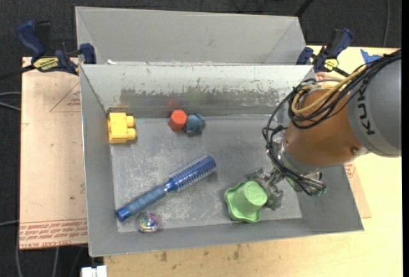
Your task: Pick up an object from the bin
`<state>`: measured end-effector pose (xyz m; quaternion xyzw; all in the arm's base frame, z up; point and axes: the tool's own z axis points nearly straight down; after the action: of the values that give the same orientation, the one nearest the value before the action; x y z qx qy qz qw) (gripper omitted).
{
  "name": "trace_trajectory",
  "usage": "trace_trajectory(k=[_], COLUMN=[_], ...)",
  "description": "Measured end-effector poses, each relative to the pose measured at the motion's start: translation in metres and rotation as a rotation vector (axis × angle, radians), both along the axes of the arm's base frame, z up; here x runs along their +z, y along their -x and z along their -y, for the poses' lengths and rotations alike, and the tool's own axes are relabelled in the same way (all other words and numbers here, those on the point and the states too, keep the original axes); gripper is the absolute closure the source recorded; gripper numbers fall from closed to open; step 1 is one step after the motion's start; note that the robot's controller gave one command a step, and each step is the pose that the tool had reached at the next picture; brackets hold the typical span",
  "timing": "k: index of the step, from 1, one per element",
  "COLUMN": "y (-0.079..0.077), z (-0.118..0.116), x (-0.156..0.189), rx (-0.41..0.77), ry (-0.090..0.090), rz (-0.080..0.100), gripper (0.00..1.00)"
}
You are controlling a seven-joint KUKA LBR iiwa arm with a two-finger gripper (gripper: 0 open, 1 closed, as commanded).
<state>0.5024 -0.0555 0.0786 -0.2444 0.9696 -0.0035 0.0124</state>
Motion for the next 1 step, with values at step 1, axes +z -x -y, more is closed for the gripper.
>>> trace_trajectory(k=[1], y=[0.0089], z=[0.058], x=[-0.0071], rx=[-0.001], ry=[0.001], rz=[-0.018], gripper=[1.0])
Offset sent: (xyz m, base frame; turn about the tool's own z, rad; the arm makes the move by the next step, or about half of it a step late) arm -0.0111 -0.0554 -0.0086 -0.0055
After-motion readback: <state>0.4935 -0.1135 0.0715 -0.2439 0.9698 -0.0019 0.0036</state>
